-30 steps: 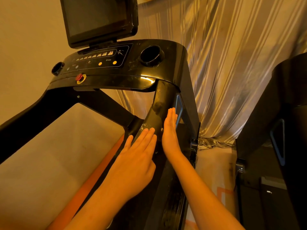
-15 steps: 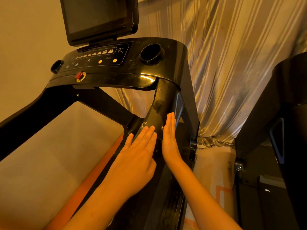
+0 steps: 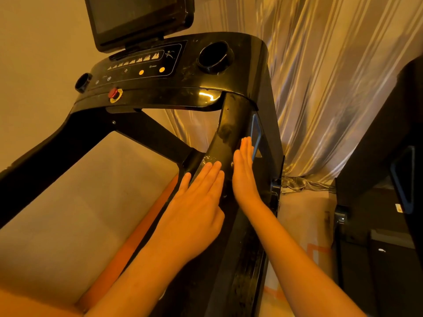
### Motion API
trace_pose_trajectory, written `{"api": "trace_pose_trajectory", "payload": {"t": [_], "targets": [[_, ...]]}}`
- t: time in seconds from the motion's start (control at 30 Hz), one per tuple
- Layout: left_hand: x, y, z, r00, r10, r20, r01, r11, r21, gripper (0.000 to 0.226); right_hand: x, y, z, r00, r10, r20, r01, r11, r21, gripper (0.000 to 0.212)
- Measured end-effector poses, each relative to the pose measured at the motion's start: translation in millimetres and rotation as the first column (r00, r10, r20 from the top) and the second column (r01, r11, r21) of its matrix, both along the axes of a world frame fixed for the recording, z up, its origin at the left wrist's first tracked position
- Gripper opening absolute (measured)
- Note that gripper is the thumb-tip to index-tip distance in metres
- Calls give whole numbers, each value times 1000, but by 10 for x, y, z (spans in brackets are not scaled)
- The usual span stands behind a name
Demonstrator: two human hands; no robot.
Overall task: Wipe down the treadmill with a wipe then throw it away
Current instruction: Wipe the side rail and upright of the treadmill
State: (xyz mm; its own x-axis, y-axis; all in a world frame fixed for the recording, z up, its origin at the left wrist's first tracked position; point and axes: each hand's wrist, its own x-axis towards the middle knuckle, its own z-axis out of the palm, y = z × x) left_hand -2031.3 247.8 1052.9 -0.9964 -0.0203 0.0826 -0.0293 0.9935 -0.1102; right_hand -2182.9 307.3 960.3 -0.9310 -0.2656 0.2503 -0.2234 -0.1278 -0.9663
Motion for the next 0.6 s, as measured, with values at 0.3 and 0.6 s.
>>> {"api": "trace_pose_trajectory", "payload": {"t": [0.3,0.6], "targets": [[9,-6,12,1000,0,5,0,1000,-4,72,42,2,-33,1000,-3,-28,4,1000,29,58],[14,12,41,999,19,33,-18,1000,-11,70,72,-6,-140,999,37,3,-37,997,-70,59]]}}
